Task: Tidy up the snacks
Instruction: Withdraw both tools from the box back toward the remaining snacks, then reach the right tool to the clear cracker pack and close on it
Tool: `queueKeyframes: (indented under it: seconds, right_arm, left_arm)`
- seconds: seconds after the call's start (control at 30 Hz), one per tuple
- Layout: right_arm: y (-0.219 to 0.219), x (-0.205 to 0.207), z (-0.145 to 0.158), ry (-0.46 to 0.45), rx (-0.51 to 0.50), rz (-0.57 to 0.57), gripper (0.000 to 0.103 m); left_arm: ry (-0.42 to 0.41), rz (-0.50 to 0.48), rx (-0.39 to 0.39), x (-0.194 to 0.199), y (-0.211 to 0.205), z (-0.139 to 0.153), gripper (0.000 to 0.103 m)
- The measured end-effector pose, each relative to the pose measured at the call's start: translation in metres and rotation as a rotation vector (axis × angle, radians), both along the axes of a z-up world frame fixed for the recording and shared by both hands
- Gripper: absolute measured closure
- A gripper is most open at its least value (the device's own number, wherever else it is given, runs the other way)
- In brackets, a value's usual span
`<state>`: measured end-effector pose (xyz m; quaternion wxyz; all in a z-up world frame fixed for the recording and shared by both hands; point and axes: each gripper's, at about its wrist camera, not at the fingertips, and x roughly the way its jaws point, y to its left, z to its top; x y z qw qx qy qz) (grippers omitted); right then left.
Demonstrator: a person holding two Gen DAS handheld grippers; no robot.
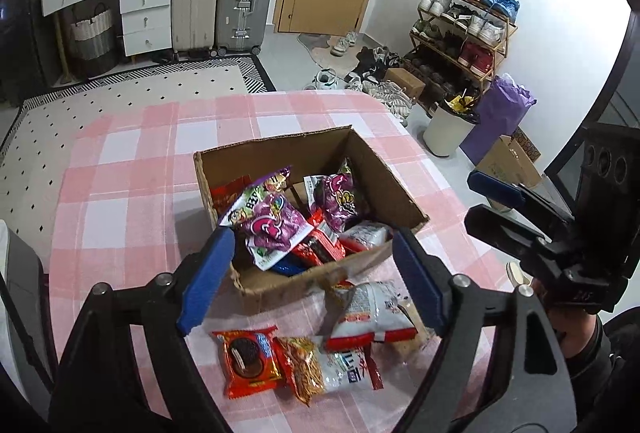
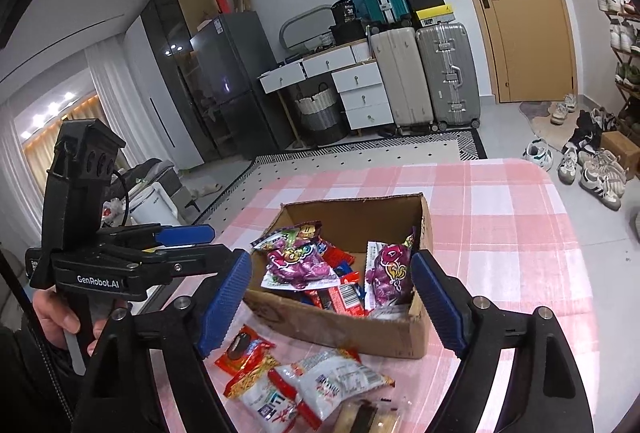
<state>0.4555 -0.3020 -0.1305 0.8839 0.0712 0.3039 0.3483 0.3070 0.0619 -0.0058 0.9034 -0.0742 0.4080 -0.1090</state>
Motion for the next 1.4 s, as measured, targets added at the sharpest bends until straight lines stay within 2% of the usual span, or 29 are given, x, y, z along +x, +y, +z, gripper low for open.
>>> queueKeyframes:
  seconds: [0.4,0.53,0.6,0.63,1.1,1.4]
  right_arm:
    - [-0.013,-0.048,0.018,-0.046,0.016,-0.007,0.013]
    - [-0.017,-0.061,0.019,-0.05,0.017,-0.01,0.012]
    - [-0.019,-0.069,0.02,-0.053,0.017,-0.014,0.01]
    - [-0.02,-0.072,0.02,-0.054,0.017,-0.015,0.01]
    - [-0.032,-0.125,0.021,-0.087,0.002,-0.037,0.005]
    - [-0.036,-0.152,0.012,-0.091,-0.028,-0.06,0.003]
  left_arm:
    - [-0.034,0.012,0.006,-0.051,-0.007,0.012,0.018]
    - [-0.049,0.027,0.001,-0.067,-0.006,0.017,0.012]
    - [-0.059,0.034,0.001,-0.076,-0.005,0.019,0.003]
    - [-0.065,0.037,0.001,-0.079,-0.005,0.02,0.001]
    - [-0.113,0.056,-0.01,-0.139,-0.005,0.024,0.001]
    - [-0.116,0.088,-0.029,-0.169,0.001,0.01,0.001]
